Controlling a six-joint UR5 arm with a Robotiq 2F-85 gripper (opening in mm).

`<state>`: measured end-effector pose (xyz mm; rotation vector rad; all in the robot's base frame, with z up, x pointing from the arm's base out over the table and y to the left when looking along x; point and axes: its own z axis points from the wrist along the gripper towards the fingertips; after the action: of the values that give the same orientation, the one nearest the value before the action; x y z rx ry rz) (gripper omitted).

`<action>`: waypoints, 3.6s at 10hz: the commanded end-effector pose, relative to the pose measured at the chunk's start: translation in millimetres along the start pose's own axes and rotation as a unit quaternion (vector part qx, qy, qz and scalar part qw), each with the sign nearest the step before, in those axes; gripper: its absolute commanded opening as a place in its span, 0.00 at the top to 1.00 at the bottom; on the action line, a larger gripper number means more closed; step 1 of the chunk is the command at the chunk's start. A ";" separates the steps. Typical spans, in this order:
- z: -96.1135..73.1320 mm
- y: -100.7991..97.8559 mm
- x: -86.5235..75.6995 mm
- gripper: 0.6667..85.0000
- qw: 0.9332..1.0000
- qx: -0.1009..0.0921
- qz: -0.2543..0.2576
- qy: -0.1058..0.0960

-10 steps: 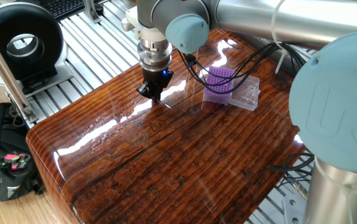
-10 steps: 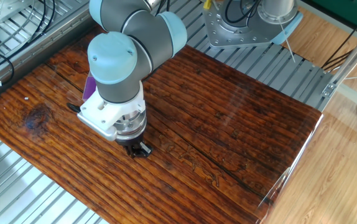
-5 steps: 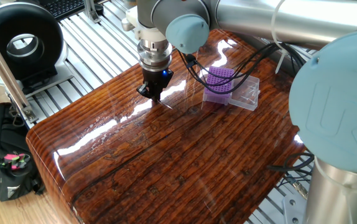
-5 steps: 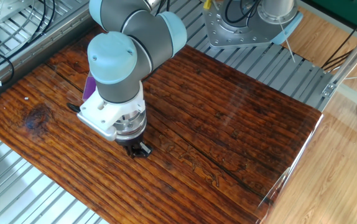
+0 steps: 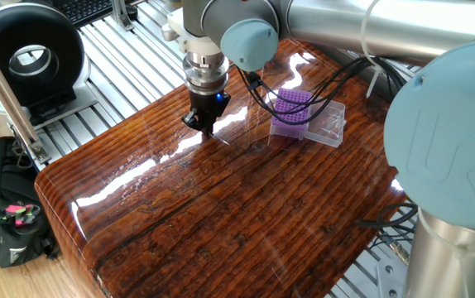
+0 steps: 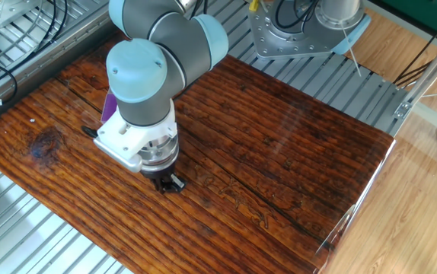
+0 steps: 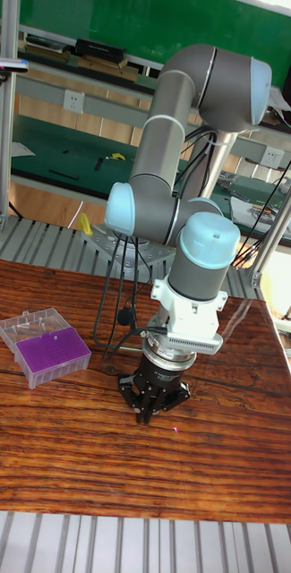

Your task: Insert a small pipette tip into the holder for small pipette tips

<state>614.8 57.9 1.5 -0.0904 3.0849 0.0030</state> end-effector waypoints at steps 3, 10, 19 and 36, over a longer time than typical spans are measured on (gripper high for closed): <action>-0.1 1.6 -2.5 0.80 1.000 -0.008 0.004 -0.002; 0.3 2.2 -0.3 0.82 1.000 -0.008 0.004 0.002; -10.0 3.9 1.4 1.00 1.000 -0.007 0.013 0.005; -126.1 -16.5 -15.0 1.00 0.988 -0.032 -0.087 -0.126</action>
<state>621.0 29.4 132.4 -0.3680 2.8095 0.0597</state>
